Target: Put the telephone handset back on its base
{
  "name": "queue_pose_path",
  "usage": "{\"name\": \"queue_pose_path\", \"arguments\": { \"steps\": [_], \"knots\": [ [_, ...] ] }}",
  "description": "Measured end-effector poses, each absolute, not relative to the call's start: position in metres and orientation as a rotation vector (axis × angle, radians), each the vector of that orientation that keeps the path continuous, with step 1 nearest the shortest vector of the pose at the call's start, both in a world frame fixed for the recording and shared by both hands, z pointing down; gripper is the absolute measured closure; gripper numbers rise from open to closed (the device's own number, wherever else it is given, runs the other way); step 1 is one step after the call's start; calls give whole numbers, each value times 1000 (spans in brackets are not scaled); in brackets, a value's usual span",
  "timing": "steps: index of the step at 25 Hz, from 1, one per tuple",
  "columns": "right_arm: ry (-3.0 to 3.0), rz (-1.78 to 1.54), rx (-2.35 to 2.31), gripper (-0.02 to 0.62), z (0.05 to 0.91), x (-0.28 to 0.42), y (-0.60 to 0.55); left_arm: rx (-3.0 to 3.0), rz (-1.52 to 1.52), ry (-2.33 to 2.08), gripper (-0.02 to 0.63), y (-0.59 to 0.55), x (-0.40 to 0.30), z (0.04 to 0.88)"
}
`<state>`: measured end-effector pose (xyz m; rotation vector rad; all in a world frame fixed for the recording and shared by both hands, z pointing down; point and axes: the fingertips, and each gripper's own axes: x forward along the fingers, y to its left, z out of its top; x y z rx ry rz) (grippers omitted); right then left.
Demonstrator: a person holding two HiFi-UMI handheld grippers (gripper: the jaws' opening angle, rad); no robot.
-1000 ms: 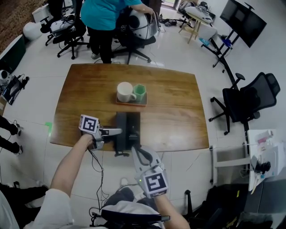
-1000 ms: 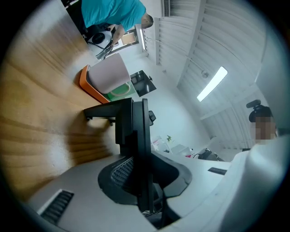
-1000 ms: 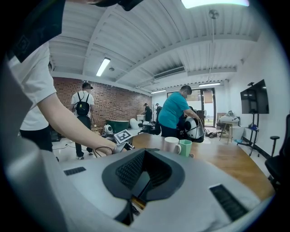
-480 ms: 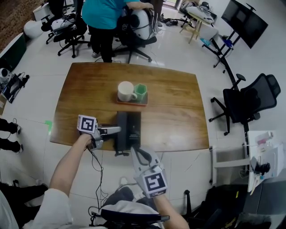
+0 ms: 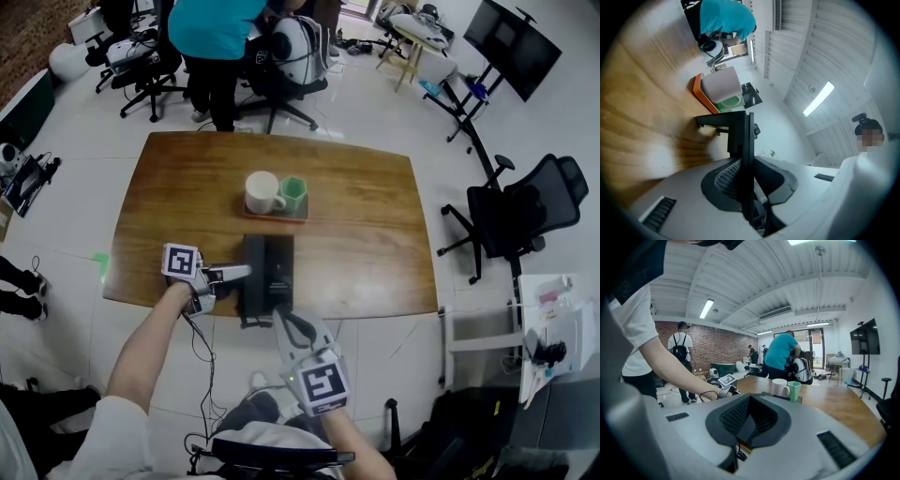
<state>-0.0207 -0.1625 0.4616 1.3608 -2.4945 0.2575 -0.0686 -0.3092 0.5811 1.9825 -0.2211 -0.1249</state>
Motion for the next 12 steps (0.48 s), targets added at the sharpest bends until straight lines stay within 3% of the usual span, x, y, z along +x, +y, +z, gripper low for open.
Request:
{"name": "queue_pose_path", "arguments": {
  "steps": [9,12],
  "knots": [
    [-2500,248,1358,591,462,-19,-163,2056,-102,-266,526,-312,-70,580],
    [-2500,252,1363,591,461,-18,-160,2005,-85,-325,490,-312,-76,587]
  ]
}}
